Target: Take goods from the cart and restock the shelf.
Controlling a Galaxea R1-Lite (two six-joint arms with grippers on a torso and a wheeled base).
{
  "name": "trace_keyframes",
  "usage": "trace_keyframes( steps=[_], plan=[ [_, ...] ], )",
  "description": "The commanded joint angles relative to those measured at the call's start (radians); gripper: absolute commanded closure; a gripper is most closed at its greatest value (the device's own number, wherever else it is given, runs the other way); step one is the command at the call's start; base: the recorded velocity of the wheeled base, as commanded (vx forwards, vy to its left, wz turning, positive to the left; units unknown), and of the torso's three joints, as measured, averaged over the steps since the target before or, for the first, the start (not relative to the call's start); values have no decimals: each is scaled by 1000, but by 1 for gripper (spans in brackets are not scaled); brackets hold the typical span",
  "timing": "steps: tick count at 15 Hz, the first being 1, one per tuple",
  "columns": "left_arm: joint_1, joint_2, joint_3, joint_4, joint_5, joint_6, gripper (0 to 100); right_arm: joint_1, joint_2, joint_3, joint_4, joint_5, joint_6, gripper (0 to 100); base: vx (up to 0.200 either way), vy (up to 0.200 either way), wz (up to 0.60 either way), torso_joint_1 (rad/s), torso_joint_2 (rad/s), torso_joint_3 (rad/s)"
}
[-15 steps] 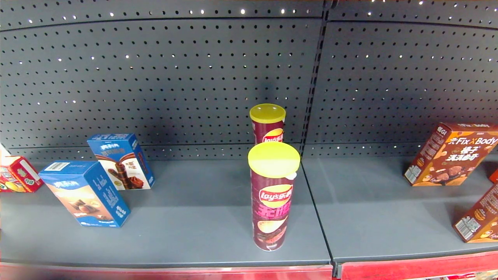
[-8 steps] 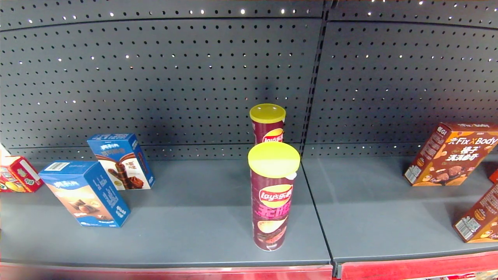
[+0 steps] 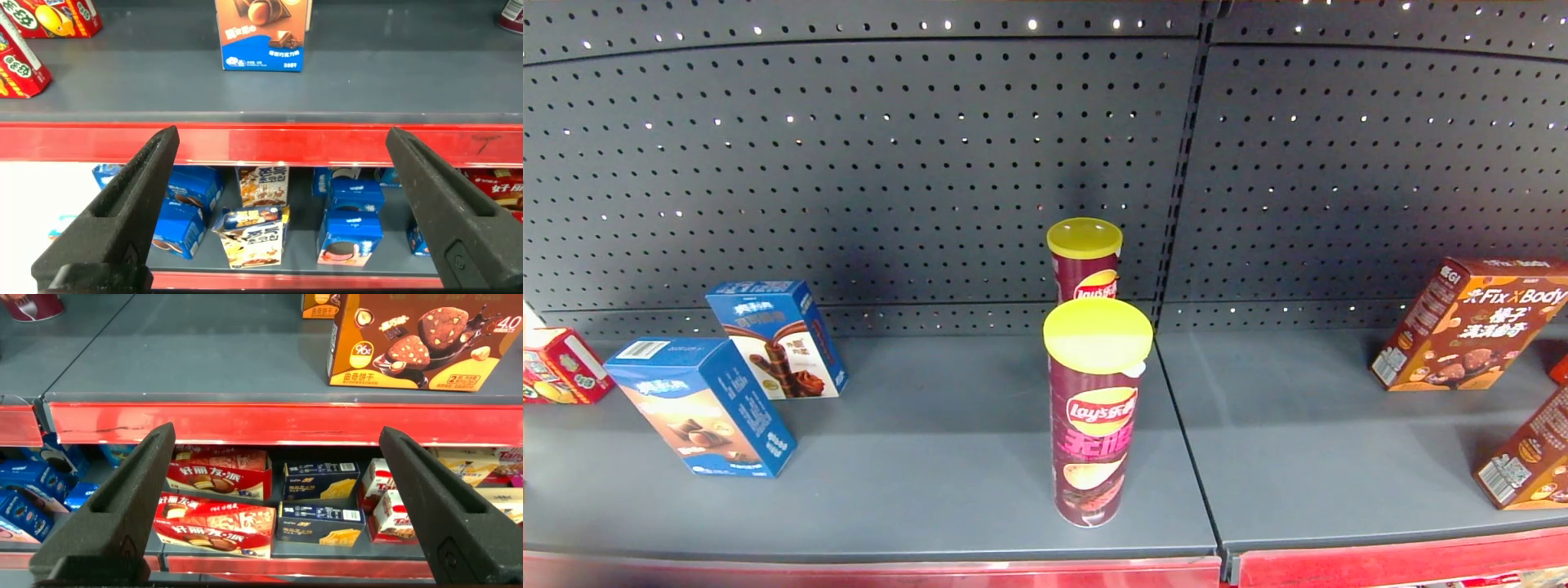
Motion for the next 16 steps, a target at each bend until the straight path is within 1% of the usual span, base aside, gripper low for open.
trace_keyframes(
  steps=[1, 16],
  plan=[
    [0, 1, 0, 0, 0, 0, 0, 0, 1, 0, 0, 0, 0, 0, 0, 0, 0, 0, 0, 0],
    [0, 1, 0, -10, 0, 0, 0, 0, 1, 0, -7, 0, 0, 0, 0, 0, 0, 0, 0, 0]
  ],
)
